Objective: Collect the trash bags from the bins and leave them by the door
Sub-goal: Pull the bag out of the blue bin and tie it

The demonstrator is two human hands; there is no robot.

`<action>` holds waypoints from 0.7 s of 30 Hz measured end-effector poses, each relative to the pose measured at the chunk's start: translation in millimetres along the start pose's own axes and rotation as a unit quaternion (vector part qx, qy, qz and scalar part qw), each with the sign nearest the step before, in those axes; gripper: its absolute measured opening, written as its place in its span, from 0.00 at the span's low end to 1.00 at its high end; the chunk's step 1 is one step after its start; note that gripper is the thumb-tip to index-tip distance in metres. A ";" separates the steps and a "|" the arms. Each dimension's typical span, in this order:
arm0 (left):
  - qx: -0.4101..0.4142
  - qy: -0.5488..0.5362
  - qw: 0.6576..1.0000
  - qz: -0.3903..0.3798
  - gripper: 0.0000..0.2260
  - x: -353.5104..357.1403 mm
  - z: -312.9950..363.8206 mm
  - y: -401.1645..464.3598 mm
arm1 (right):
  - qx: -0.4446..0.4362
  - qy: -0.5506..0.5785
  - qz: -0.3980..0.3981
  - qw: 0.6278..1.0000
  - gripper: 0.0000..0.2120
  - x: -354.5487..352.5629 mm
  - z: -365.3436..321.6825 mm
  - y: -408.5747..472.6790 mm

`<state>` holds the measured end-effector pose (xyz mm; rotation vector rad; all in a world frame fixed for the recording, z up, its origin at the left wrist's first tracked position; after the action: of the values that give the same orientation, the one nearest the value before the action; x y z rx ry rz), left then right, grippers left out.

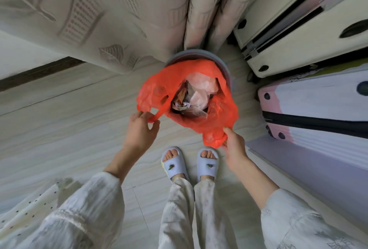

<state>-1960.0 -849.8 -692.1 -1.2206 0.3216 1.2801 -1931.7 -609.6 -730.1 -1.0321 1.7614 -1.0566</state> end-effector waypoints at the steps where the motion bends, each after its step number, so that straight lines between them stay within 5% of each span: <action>1: -0.009 -0.023 1.000 -0.005 0.07 -9.5 10.0 -6.1 | -0.025 -0.005 0.000 1.000 0.09 -5.1 -11.2 -12.4; 6: -0.040 -0.200 0.978 -0.039 0.14 -67.1 64.3 -13.2 | -0.089 0.072 -0.070 0.991 0.08 -18.5 -74.1 -71.0; 9: -0.047 -0.275 0.959 -0.051 0.09 -99.9 97.4 -16.8 | -0.086 0.133 -0.141 0.977 0.10 -19.9 -111.2 -107.1; 21: -0.025 -0.382 0.919 -0.094 0.07 -161.2 146.9 -100.6 | -0.206 0.011 -0.207 0.956 0.10 -47.5 -154.6 -210.4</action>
<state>-1991.4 -798.9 -459.5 -0.6880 -0.3897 1.4913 -2009.3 -593.0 -476.8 -1.7113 1.8740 -0.9623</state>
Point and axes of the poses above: each hand's wrist, its own y-axis towards the middle knuckle, its own x-axis out of the palm, z = x × y, the point moved 3 cm from there along y, towards the middle knuckle, and after that the axes turned 4 degrees about y, right-handed, at the moved point
